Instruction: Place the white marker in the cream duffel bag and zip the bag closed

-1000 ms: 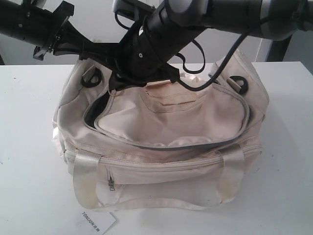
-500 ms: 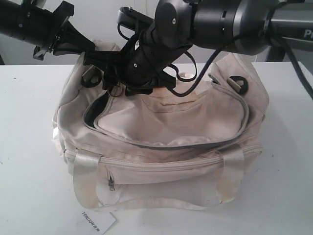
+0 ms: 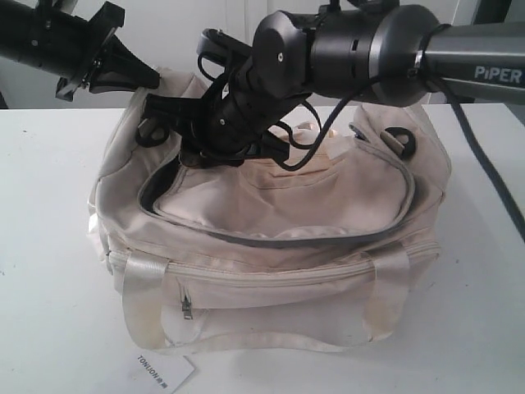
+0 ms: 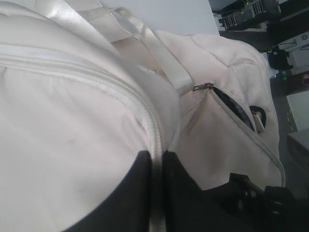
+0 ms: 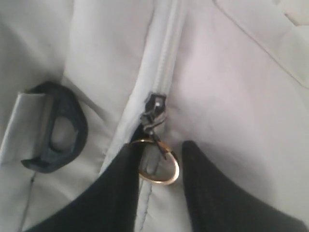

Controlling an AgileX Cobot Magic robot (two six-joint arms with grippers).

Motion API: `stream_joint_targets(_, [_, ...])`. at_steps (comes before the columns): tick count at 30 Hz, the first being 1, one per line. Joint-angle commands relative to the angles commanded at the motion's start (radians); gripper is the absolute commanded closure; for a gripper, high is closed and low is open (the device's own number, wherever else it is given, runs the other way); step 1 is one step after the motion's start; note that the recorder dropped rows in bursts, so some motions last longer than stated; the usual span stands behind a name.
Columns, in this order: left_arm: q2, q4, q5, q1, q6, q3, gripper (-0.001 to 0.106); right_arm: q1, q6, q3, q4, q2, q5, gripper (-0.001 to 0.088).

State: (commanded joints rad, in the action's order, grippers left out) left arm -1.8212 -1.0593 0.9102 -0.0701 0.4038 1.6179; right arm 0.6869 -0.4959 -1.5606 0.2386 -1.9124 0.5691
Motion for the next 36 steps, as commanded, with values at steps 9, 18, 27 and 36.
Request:
stream_joint_targets(9, [0.000, 0.022, 0.000, 0.000, -0.001, 0.000, 0.105, 0.000, 0.000, 0.000, 0.000, 0.029, 0.046, 0.0868])
stream_joint_targets(18, [0.000, 0.021, 0.000, 0.000, 0.001, 0.000, 0.105, 0.000, 0.000, 0.000, 0.005, 0.096, 0.085, 0.0868])
stream_joint_targets(27, [0.000, 0.021, 0.000, 0.000, 0.001, 0.000, 0.105, 0.048, 0.004, 0.000, 0.064, 0.088, 0.101, 0.0868])
stream_joint_targets(36, [0.000, 0.021, 0.000, 0.000, -0.004, 0.000, 0.105, 0.077, 0.004, 0.004, 0.066, 0.086, 0.111, 0.0868])
